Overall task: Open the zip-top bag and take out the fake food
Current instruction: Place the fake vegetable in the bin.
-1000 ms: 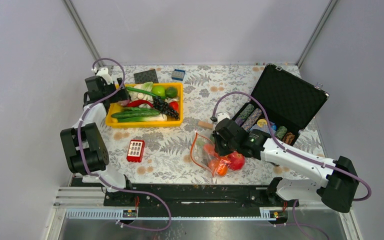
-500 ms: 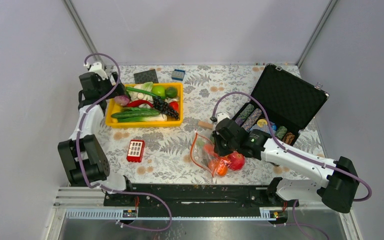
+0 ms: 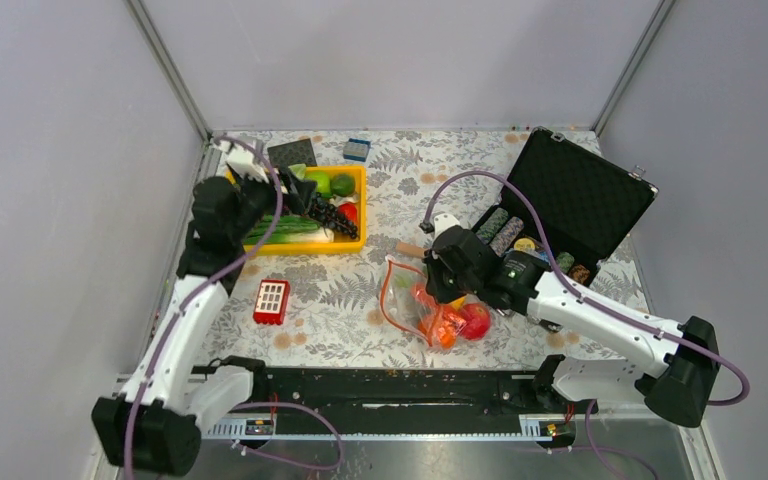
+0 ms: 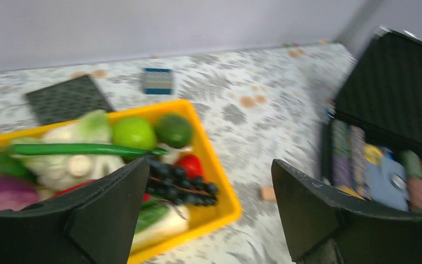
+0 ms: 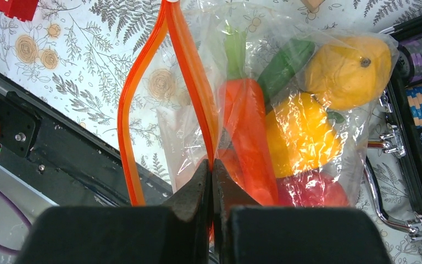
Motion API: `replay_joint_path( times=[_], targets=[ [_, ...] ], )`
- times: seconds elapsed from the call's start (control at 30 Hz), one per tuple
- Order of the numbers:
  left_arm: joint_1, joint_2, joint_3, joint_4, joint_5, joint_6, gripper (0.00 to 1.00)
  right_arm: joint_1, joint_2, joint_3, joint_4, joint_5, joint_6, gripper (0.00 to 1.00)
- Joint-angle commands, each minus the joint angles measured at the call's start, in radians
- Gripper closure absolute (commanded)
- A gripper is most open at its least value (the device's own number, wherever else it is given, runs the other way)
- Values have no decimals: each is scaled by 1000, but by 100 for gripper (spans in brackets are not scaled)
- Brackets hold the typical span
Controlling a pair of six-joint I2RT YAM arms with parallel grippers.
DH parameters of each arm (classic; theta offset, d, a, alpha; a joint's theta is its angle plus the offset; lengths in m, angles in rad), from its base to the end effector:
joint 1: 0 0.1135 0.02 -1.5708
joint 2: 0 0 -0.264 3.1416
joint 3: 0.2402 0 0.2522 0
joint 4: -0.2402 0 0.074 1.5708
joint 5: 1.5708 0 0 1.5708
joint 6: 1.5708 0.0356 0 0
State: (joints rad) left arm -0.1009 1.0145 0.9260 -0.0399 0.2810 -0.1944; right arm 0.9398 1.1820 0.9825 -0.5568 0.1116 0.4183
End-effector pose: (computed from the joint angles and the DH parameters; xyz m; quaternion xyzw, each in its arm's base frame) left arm 0.2350 -0.0337 0.3620 0.0576 0.7471 -0.2002 0.6312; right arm 0.1516 0.2007 0.2930 -0.2150 0.8915 0.2085 0.3399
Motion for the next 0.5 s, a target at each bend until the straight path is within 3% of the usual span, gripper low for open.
replay_joint_path(
  times=[0.0,0.1,0.3,0.47],
  targets=[
    [-165,-146,-113,67,93,-79,22,-7,-36,40,-36,35,-6,100],
    [-288,-234,-195,86,119,-120,29,-7,-49,43,-56,65,11,100],
    [-546,-373,-353,193,92,-144,34,-7,-66,114,-110,88,6,100],
    [-761,-341,-380,216,9,-65,37,-7,-42,152,-135,87,-18,100]
  ],
)
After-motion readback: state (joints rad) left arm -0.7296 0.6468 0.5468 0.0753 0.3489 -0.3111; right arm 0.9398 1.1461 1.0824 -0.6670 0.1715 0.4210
